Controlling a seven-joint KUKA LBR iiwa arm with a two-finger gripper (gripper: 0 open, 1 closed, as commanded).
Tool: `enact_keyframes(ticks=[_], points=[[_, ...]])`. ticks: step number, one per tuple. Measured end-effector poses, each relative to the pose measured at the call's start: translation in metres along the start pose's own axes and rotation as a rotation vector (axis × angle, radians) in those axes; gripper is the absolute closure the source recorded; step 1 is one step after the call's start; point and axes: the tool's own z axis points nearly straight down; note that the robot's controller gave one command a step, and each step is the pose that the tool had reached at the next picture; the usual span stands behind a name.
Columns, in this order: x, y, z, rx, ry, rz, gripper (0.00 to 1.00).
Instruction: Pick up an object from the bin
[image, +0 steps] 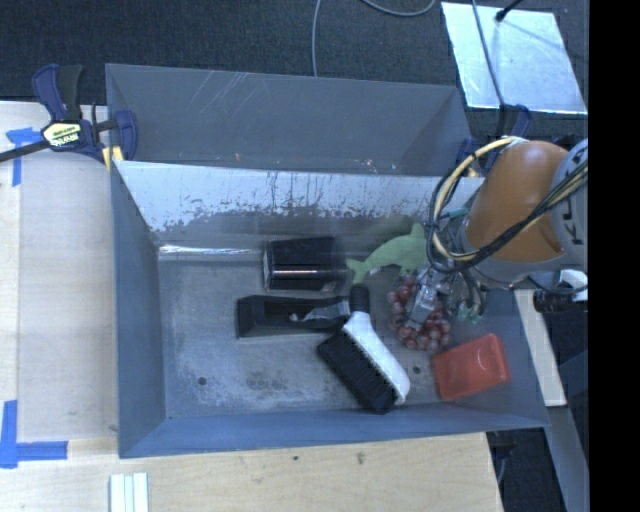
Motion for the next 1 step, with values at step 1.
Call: enact_keyframes(ticks=[1], points=[[-0.0013,-0.0006,-0.0142,-0.001,-0.003,0.000,1.00]])
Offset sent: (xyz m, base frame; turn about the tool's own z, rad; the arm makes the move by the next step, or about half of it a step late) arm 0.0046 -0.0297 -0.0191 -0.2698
